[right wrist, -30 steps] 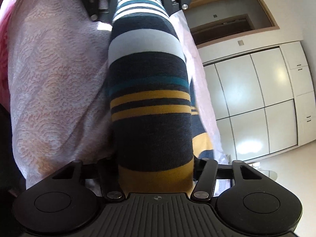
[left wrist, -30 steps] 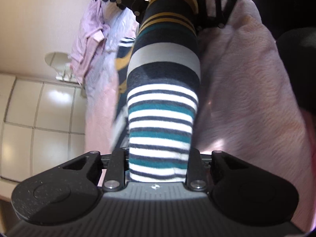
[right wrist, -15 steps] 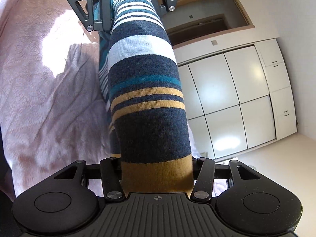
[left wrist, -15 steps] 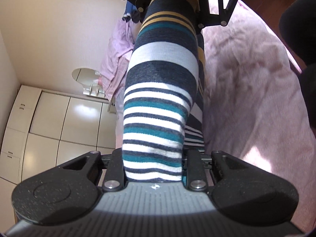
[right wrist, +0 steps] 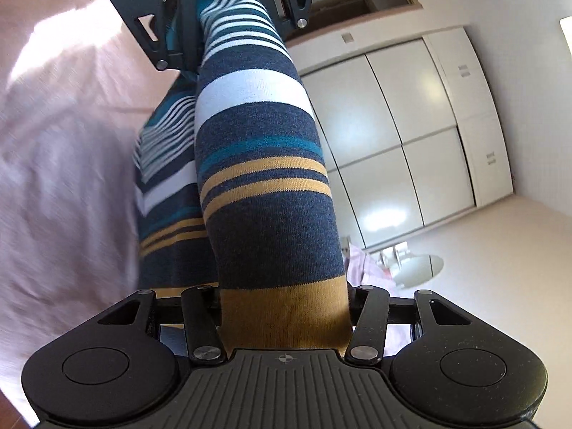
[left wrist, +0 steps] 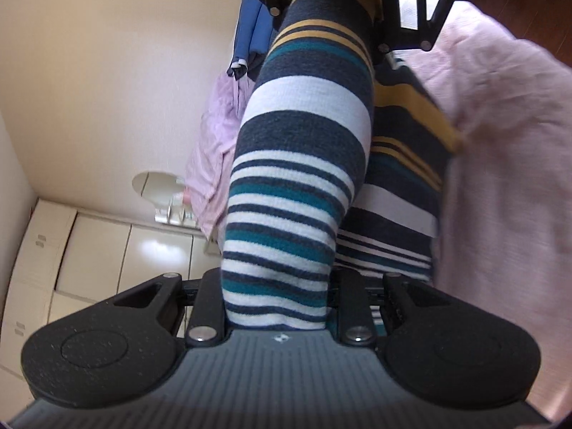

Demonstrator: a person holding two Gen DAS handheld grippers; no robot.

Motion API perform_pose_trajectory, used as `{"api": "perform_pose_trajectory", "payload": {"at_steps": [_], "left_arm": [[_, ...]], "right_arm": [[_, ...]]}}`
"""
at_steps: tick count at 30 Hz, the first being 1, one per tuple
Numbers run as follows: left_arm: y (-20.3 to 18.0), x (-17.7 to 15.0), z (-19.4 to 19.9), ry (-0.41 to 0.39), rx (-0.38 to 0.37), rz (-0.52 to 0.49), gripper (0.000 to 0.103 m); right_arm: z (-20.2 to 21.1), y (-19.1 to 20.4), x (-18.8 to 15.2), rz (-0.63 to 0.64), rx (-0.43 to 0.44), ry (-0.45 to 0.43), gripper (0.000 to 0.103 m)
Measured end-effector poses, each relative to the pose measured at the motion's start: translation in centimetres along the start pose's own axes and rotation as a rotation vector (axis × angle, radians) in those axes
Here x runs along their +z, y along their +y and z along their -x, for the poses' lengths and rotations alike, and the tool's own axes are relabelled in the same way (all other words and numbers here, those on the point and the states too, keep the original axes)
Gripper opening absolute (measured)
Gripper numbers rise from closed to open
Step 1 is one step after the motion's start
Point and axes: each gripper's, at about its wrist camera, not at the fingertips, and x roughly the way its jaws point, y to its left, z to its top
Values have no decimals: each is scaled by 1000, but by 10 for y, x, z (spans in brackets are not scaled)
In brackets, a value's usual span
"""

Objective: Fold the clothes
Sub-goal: 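Carry the folded sweater with both tools toward the blue clothes stack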

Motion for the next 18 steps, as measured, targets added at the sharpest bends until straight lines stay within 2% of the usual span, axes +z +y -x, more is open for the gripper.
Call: {"api": "perform_pose_trajectory", "payload": {"at_steps": [3,7,10,14,18], "left_arm": [[16,7,-30,-29,-28,-1,23],[52,20,-41,-51,-157,4,23],[87,32,-38,-77,-255,12,23],[150,60,-22,-144,-328,27,23],[213,98,-19,-232,-332,57,23]], "right_arm": [[-16,-12,-18,-35,5,16,50],[-22,-43,-22,-73,70,74,50],[-3,-80,-23,-89,154,140,50],[37,-149,-4,-111,219,240,50],[75,-219,7,-143,218,333,50]]}}
